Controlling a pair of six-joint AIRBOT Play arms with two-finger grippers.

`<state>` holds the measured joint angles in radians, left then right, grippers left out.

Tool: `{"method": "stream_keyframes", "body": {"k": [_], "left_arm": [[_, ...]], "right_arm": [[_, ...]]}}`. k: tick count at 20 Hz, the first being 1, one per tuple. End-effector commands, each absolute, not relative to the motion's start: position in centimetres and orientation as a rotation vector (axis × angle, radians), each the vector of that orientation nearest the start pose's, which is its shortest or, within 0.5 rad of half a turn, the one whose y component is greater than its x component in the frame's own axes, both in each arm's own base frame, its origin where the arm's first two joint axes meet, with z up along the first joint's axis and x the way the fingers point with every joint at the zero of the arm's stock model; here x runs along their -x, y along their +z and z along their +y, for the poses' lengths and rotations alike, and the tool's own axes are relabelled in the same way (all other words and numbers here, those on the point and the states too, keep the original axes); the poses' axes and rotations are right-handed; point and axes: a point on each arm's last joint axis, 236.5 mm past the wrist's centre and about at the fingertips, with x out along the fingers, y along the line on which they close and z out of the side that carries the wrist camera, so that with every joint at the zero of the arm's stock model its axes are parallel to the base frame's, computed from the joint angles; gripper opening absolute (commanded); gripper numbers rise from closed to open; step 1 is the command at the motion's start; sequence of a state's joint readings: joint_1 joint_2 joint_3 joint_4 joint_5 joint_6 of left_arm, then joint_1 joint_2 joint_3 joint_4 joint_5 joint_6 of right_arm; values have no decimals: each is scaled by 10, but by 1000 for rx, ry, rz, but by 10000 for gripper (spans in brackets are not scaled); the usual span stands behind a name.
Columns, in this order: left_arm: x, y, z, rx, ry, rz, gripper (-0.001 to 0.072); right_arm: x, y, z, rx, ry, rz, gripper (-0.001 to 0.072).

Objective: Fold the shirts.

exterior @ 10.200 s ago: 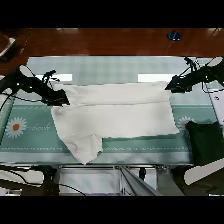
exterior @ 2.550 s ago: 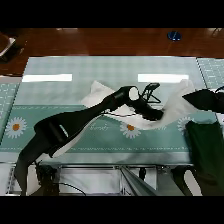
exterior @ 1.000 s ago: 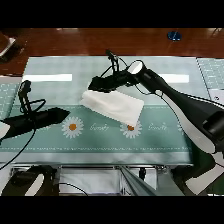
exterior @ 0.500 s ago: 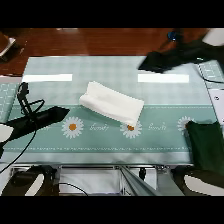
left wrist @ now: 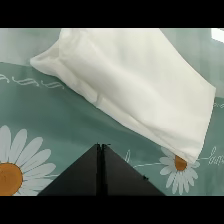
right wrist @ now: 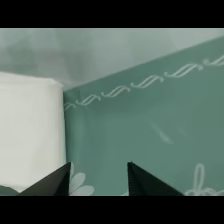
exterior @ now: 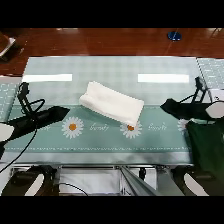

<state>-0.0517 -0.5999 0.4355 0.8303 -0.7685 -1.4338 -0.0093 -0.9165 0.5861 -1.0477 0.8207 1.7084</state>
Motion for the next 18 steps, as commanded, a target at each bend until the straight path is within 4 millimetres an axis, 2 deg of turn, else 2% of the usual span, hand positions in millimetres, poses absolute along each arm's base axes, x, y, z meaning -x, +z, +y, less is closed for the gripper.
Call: {"method": "stream_keyframes", "body": {"k": [1, 4, 10, 11, 12, 13, 14, 16, 18], "left_arm": [[-279, 26, -126, 586, -329, 895, 19], [-279, 21, -127, 588, -329, 914, 19], [-275, 21, -136, 577, -354, 923, 19], [-275, 21, -136, 578, -354, 925, 19], [-275, 21, -136, 578, -354, 925, 19], [-275, 21, -136, 578, -354, 925, 19], [-275, 21, -136, 578, -354, 926, 19], [-275, 21, -136, 578, -353, 925, 19], [-275, 21, -136, 577, -353, 925, 20]], "right_arm": [[-305, -66, 129, -912, 139, 1192, 418], [-304, -89, 159, -951, 221, 1295, 418], [-324, -100, 215, -888, 386, 1415, 407], [-330, -98, 222, -870, 414, 1417, 376], [-335, -95, 230, -855, 445, 1415, 277], [-341, -88, 239, -815, 509, 1404, 54], [-346, -76, 247, -778, 580, 1386, 22], [-356, -46, 254, -674, 688, 1365, 22], [-373, -12, 245, -506, 713, 1336, 22]]}}
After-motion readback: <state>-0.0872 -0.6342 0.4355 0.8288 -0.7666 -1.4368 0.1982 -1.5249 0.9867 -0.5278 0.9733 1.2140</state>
